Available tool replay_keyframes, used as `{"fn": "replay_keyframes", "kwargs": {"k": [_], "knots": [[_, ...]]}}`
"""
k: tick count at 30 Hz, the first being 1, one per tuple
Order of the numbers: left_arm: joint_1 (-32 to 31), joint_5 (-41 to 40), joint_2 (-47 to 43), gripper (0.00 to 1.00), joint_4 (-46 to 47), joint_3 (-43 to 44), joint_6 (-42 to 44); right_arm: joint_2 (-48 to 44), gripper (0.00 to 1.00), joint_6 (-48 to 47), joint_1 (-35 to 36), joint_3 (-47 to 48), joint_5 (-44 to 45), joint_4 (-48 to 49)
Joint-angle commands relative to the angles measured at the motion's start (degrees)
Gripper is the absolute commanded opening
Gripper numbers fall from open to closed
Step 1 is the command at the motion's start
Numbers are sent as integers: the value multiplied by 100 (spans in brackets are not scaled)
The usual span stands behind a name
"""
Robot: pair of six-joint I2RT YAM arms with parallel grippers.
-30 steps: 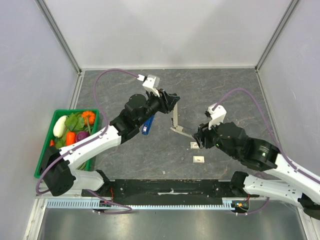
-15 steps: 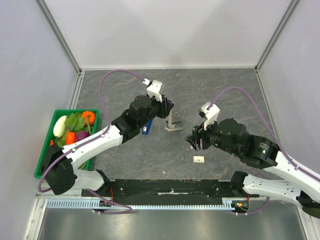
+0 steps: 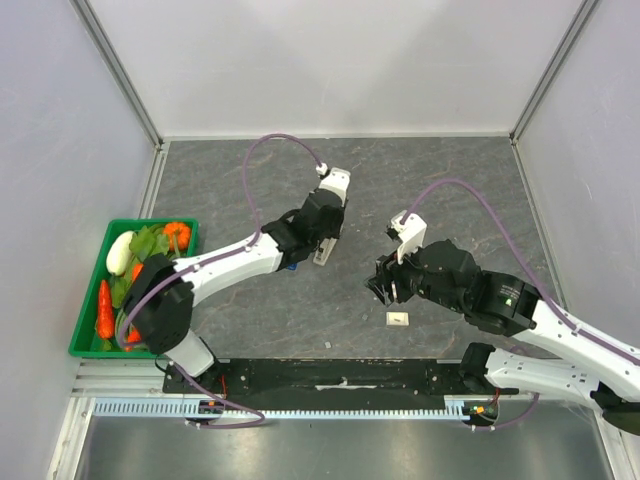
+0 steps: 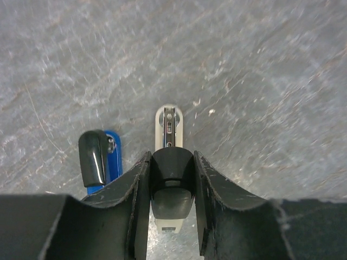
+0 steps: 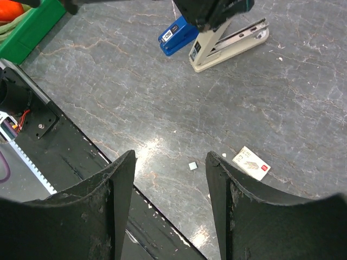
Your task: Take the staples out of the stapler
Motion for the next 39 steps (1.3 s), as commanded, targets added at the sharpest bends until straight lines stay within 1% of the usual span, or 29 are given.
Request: {"fn": "replay_keyframes", "kwargs": {"k": [1,10,17,24,28,30,31,34,39], "knots": [[-88,-361,506,2,-356,613,12,-31,62,74,-5,-125,-44,272],[-88,-256,1544,2,-971,1368,-67,-136,62,144,-14,-397,-79,325],[-1,-361,2388,2,-1832,2256,-146,-136,62,250,-5,-547,-114,360],[359,-159,2713,2,-2307,2599,-339,-207,64,364,-14,-670,-79,369],[711,394,2705,3,-2404,2574,-462,-189,65,417,-14,-723,-96,369],[860,561,2653,6,-2282,2468,-454,-189,66,425,-5,-732,-114,378],[922,605,2635,10,-2264,2424,-436,-180,66,434,-14,-723,-114,378],[1019,694,2635,26,-2246,2415,-375,-163,67,434,-14,-723,-114,378],[1081,773,2617,45,-2220,2441,-278,-136,69,452,-5,-679,-114,360]]}}
